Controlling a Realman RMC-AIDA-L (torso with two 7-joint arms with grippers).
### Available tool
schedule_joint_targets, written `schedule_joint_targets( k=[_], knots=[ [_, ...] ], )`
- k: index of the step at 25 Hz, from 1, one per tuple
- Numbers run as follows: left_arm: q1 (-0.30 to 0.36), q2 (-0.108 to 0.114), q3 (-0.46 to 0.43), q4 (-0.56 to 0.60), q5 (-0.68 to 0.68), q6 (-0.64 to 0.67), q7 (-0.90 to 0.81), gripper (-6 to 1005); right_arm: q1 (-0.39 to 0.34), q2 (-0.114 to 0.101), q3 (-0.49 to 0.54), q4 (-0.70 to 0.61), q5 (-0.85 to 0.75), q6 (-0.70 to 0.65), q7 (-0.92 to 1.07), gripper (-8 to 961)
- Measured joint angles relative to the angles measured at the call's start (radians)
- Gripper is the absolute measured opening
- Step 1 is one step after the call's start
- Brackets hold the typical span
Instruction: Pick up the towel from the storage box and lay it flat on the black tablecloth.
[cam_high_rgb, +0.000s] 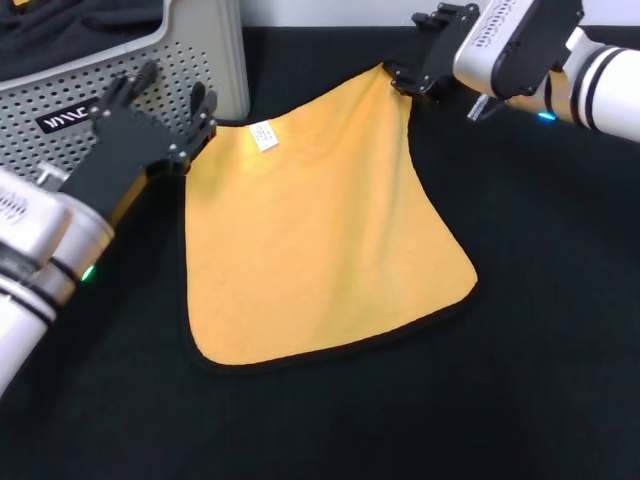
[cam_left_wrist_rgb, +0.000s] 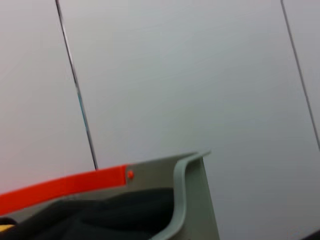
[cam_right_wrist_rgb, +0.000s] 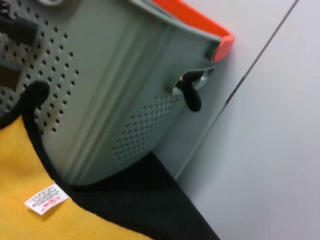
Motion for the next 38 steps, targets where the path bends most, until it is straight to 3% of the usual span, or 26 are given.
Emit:
schedule_joint_targets(
  k=[2, 3, 8, 16, 21, 27, 32, 38],
  knots=[
    [0.032, 0.0, 0.0, 0.002, 0.0, 0.047, 0.0, 616, -0.01, 0.0, 0.0, -0.014, -0.001, 0.001, 0.0, 463],
    [0.044, 0.0, 0.0, 0.003, 0.0, 0.069, -0.002, 654, -0.05, -0.001, 0.001, -0.057, -0.002, 0.006, 0.0, 487],
    [0.068, 0.0, 0.001, -0.002, 0.0, 0.12, -0.003, 847, -0.069, -0.007, 0.002, -0.074, 0.005, -0.039, 0.044, 649],
    [0.084, 0.0, 0.008, -0.028, 0.01, 0.17, -0.007, 883, -0.129, -0.013, 0.096, -0.118, -0.003, -0.203, 0.098, 886],
    [0.102, 0.0, 0.011, -0.052, 0.041, 0.244, -0.034, 883, -0.245, -0.036, 0.13, -0.241, -0.019, -0.334, 0.103, 886],
    [0.156, 0.013, 0.079, 0.02, 0.167, 0.325, -0.24, 882, -0.369, -0.085, 0.186, -0.366, -0.154, -0.664, 0.204, 886],
    [0.241, 0.023, 0.273, 0.239, 0.205, 0.336, -0.5, 882, -0.407, -0.077, 0.357, -0.381, -0.284, -1.05, 0.265, 886],
    [0.267, 0.07, 0.343, 0.432, 0.354, 0.375, -0.813, 882, -0.417, -0.067, 0.497, -0.383, -0.393, -1.391, 0.324, 886]
  ],
)
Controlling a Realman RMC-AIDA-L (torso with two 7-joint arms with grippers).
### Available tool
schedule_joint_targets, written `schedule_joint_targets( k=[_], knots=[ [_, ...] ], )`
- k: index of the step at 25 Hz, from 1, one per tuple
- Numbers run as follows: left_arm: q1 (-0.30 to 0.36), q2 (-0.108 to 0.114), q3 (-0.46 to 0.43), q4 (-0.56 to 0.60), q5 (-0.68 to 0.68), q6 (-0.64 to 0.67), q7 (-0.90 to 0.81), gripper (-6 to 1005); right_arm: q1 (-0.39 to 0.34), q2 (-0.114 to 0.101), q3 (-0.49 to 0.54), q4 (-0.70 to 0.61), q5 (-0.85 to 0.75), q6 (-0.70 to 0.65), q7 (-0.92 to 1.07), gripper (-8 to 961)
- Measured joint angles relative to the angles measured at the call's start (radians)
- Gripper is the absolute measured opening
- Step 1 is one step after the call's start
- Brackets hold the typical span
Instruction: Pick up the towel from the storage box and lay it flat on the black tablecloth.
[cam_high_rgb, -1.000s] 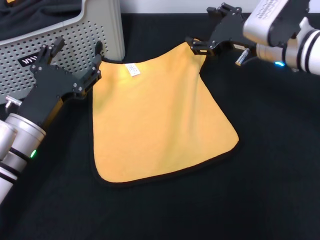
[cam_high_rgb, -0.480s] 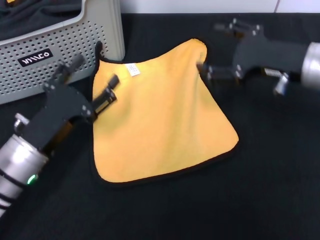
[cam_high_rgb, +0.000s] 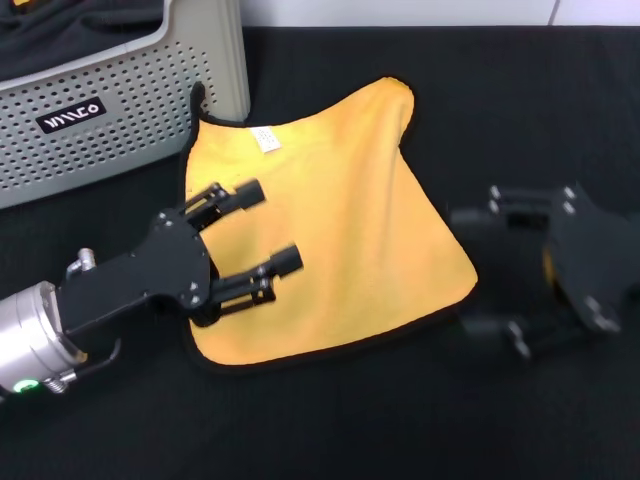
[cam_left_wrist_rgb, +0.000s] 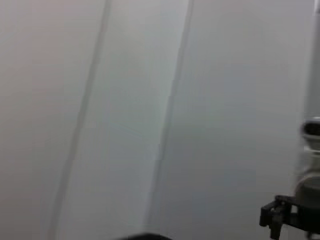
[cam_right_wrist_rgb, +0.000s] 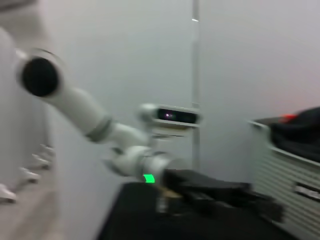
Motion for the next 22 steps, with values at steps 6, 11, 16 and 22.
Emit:
schedule_joint_targets(
  k=[6, 11, 16, 22],
  knots=[
    [-0.02, 0.025, 0.001, 0.11, 0.124, 0.056, -0.19, 881, -0.014, -0.002, 0.104, 0.009, -0.027, -0.246, 0.009, 886],
    [-0.034, 0.046, -0.002, 0.14, 0.155, 0.142, -0.237, 881, -0.039, -0.002, 0.152, 0.011, -0.029, -0.315, 0.01, 886],
    [-0.051, 0.063, 0.001, 0.144, 0.16, 0.172, -0.258, 881, -0.047, 0.006, 0.19, 0.012, -0.029, -0.342, 0.002, 886],
    [-0.086, 0.061, -0.002, 0.16, 0.18, 0.219, -0.258, 881, -0.04, 0.027, 0.244, 0.005, -0.03, -0.312, -0.011, 886]
  ],
)
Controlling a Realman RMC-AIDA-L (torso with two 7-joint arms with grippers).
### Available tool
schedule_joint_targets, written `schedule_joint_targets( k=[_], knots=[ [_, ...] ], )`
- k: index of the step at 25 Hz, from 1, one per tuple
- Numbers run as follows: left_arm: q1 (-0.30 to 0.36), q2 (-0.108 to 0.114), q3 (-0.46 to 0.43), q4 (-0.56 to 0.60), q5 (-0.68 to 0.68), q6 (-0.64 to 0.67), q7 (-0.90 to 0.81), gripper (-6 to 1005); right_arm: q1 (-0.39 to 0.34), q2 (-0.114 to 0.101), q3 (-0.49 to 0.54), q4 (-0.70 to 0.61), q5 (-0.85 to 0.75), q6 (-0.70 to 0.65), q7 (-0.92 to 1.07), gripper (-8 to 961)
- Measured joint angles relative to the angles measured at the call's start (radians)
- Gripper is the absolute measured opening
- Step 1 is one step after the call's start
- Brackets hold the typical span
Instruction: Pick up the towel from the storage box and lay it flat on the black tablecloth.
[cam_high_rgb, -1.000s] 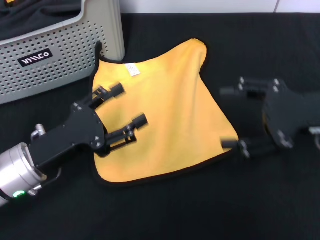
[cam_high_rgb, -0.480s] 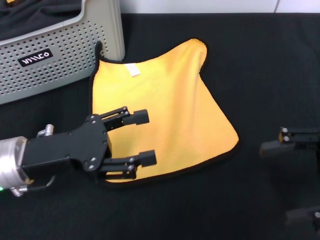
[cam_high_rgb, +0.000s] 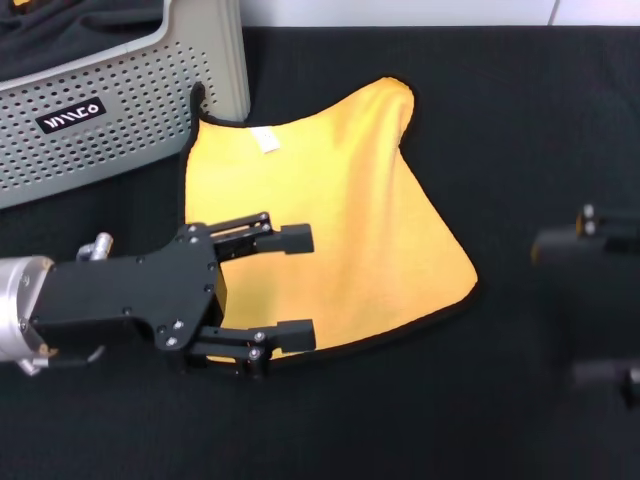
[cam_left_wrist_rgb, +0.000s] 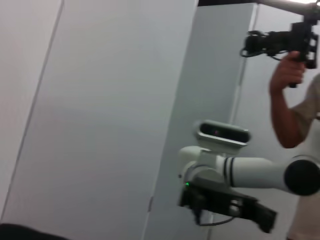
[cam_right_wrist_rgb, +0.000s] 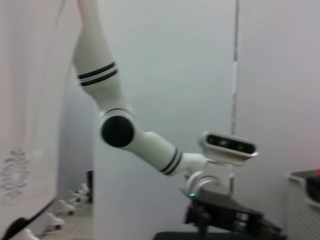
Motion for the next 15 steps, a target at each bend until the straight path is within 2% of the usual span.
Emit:
schedule_joint_targets(
  k=[5, 11, 15],
  knots=[
    [-0.025, 0.0, -0.019, 0.055, -0.018, 0.004, -0.01, 880, 0.055, 0.009, 0.076, 0.016, 0.001, 0.043, 0.007, 886],
    [-0.071, -0.005, -0.054, 0.06, -0.024, 0.004, -0.013, 880, 0.128, 0.011, 0.078, 0.052, -0.021, 0.101, 0.01, 886],
    [-0.089, -0.004, -0.064, 0.061, -0.035, 0.004, -0.013, 880, 0.152, 0.012, 0.081, 0.056, -0.025, 0.112, 0.023, 886]
  ],
)
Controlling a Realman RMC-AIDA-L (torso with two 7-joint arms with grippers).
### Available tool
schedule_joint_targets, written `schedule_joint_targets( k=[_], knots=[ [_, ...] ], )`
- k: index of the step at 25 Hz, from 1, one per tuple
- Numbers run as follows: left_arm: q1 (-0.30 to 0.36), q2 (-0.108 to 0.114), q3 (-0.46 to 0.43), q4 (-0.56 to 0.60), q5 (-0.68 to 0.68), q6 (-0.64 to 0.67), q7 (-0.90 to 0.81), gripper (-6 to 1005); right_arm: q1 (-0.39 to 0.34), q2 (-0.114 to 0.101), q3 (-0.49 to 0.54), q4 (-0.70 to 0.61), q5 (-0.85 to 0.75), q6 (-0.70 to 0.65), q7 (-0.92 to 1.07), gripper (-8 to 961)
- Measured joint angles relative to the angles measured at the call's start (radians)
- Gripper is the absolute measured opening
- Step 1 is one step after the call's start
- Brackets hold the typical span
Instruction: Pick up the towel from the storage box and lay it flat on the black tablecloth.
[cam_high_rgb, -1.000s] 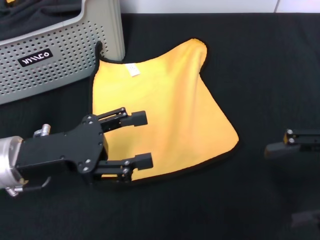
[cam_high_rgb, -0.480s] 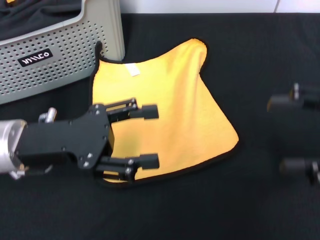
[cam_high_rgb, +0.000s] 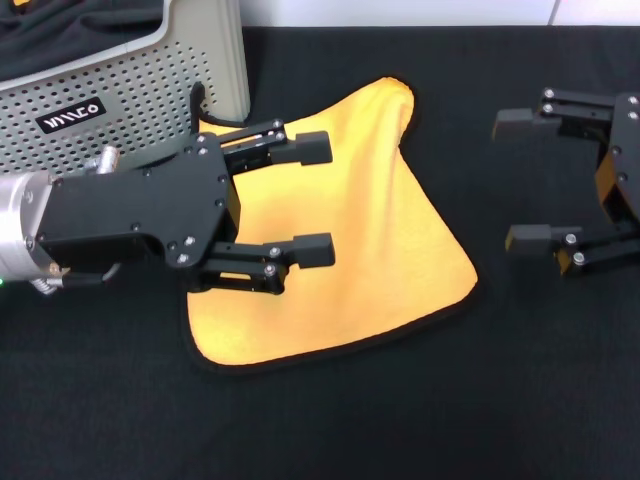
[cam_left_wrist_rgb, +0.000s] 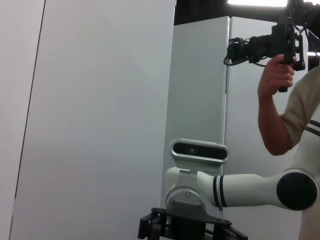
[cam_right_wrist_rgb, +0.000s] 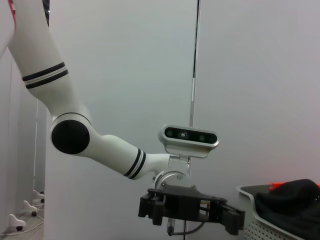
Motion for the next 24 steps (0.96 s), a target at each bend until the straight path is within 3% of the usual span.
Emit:
schedule_joint_targets(
  k=[24],
  knots=[
    [-0.01, -0.002, -0.058, 0.002, 0.008, -0.005, -0.004, 880, 0.034, 0.011, -0.019, -0.008, -0.014, 0.028, 0.01, 886]
  ],
)
